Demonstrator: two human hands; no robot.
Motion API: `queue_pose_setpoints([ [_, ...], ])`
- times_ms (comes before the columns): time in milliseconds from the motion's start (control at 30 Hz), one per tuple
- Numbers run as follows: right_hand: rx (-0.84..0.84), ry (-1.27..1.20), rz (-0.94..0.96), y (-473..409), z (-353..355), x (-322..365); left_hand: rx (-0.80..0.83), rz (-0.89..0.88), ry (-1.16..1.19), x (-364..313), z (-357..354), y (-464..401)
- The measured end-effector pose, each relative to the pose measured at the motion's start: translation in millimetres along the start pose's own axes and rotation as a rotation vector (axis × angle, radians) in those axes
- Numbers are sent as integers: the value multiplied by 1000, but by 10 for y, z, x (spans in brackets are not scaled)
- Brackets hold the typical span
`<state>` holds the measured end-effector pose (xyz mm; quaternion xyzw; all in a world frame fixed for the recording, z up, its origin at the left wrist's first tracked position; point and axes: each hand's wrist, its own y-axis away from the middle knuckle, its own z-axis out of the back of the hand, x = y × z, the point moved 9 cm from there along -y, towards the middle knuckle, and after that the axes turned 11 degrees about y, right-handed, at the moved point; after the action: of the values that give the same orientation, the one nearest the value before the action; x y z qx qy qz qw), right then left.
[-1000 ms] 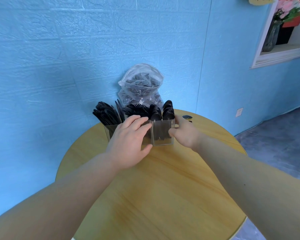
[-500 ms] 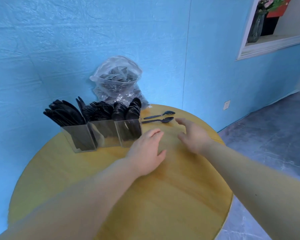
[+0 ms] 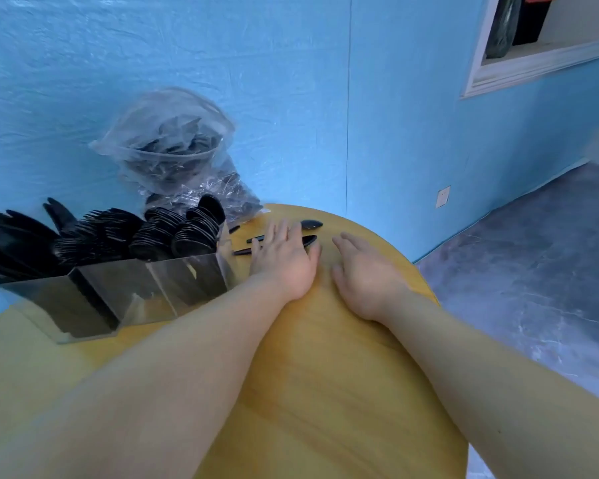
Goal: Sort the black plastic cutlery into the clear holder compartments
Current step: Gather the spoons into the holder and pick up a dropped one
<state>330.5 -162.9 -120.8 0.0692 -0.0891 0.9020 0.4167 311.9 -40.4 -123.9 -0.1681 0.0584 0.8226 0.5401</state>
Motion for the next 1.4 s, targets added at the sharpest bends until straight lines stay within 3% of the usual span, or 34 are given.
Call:
queue_pose_setpoints([
  [233,5,12,-6,-6,-10,-17,96,108,-50,89,-128,-105],
  [700,-19,-290,29,250,155,-10,142,-139,26,-155,9,959],
  [867,-33,-411,55,292,178,283,6,-255,100,-107,279,1377],
  [967,0,-434,104,300,185,537,-194,-275,185,145,599,1607],
  [1067,36,-402,178,277,174,896,-436,-202,214,552,895,1797],
  [1133,62,-434,210,245,159,1135,-515,-114,279,806,996,1857],
  [1267,112,-630,165,133,114,1379,-476,-27,455,1017,1022,1822],
  [1400,144,-814,127,151,120,1434,-387,-28,483,996,1001,1765],
])
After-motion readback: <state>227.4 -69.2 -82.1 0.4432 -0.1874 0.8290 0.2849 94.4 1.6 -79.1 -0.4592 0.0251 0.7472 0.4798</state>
